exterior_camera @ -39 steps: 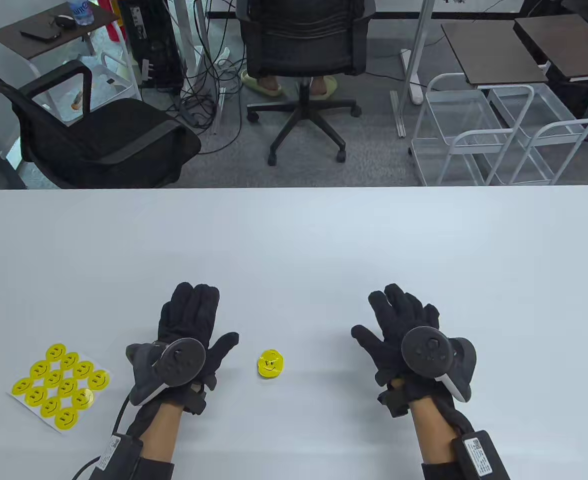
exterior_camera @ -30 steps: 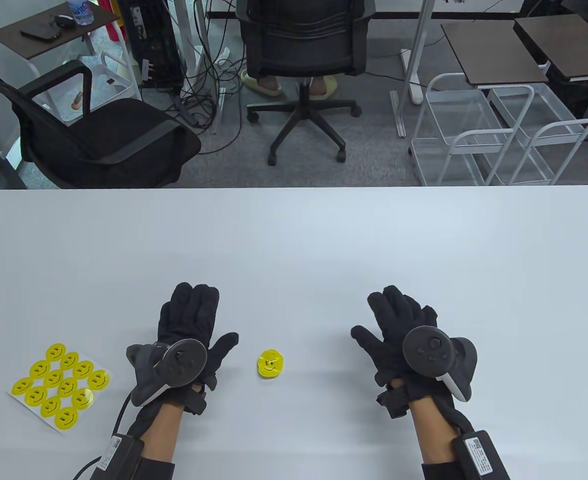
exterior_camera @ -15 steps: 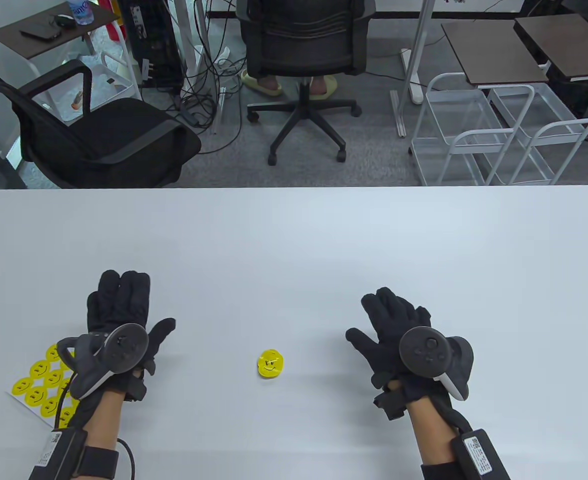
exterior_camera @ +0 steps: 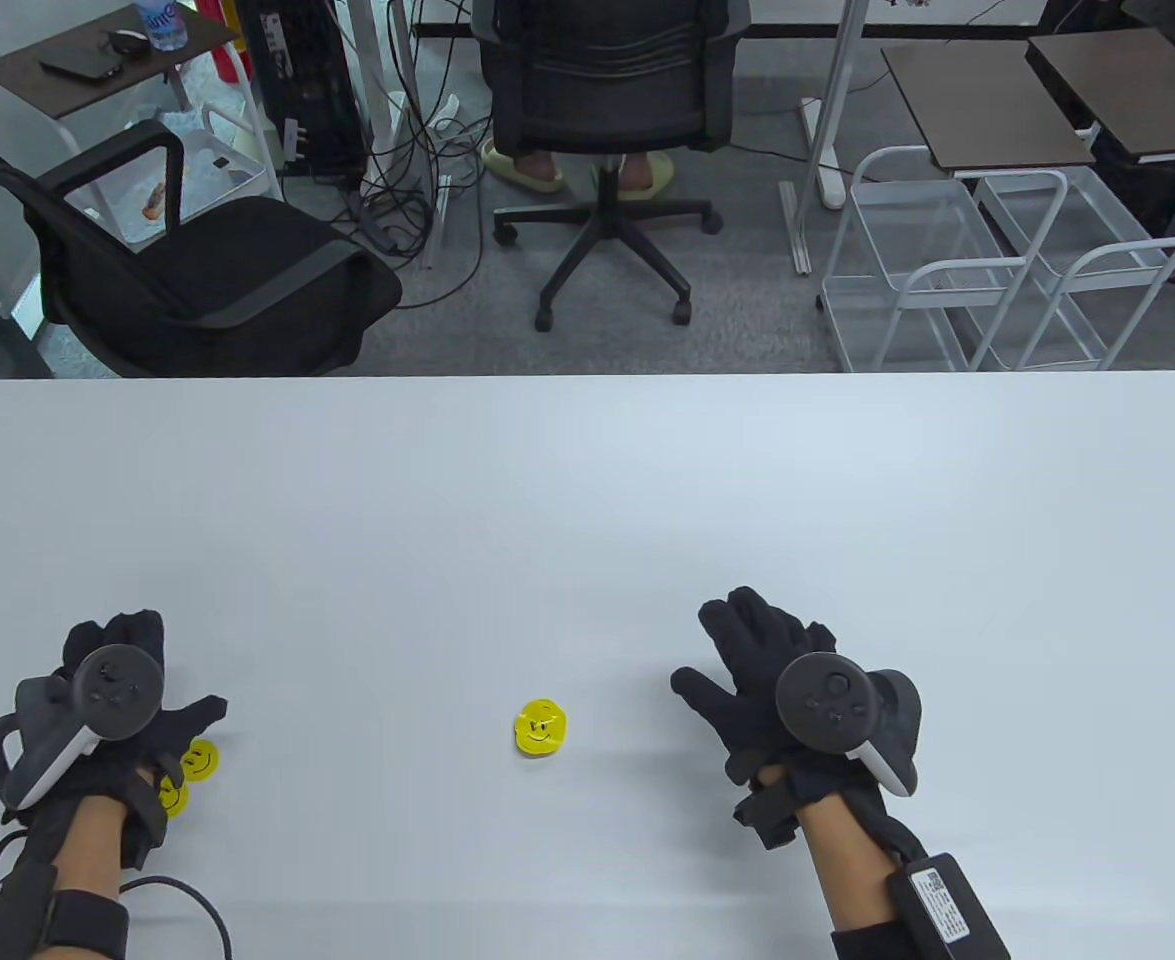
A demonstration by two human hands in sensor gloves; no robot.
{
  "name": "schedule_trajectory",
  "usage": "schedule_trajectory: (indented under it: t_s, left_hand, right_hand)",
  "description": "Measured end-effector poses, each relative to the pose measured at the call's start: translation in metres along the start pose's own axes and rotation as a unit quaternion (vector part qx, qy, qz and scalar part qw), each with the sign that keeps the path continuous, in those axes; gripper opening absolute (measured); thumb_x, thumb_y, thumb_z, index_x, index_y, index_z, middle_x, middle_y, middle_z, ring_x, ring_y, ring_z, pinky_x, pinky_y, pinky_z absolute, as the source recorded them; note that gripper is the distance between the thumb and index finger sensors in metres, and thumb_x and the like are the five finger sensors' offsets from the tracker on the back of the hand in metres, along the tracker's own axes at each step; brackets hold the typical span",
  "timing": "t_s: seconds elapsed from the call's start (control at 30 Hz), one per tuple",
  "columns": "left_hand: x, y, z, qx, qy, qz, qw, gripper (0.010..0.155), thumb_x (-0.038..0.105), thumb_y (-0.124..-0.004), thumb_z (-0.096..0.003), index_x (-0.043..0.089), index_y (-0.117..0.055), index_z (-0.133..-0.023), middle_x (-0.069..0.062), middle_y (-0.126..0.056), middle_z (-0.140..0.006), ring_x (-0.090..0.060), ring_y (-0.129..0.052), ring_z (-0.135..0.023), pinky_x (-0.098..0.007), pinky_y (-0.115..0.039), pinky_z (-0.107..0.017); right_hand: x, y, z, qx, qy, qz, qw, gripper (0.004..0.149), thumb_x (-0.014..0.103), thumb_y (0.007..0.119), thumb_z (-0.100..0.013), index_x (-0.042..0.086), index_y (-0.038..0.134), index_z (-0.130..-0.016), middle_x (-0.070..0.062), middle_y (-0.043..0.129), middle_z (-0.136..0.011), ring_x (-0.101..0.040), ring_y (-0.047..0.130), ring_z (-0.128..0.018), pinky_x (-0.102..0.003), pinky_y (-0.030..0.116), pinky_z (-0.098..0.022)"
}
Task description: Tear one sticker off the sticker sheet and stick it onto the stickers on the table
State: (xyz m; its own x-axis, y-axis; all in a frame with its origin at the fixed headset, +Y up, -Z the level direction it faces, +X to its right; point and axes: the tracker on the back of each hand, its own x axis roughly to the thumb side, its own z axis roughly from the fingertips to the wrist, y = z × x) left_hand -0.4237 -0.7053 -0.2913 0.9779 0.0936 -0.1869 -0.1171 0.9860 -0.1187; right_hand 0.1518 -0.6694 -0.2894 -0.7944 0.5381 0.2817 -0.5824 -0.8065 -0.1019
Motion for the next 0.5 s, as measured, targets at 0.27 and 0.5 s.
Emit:
schedule_trajectory:
  t_s: [0.27,0.5]
  left_hand:
    - [-0.023,-0.032,-0.003,-0.114,0.050,0.018,0.992,0.108,0.063,-0.083,-0.0405,0.013,-0.022,-0.114,-0.021,-0.019,-0.121,-0.055,-0.018,-0.107,-0.065,-0.039,-0.077]
    - [-0.031,-0.047,0.000,-0.154,0.088,0.004,0.984,0.108,0.063,-0.082,-0.0402,0.011,-0.022,-0.113,-0.024,-0.016,-0.120,-0.059,-0.021,-0.106,-0.065,-0.042,-0.077]
  right_hand:
    - [-0.001,-0.001,0.000,0.000,0.002,-0.006,1.000,0.077,0.062,0.068,-0.047,0.013,0.065,-0.107,-0.025,0.060,-0.114,-0.059,0.062,-0.098,-0.084,0.038,-0.064]
    - [-0.001,-0.001,0.000,0.004,-0.001,-0.011,1.000,0.077,0.062,0.068,-0.048,0.013,0.065,-0.107,-0.026,0.060,-0.114,-0.059,0.064,-0.097,-0.084,0.039,-0.063]
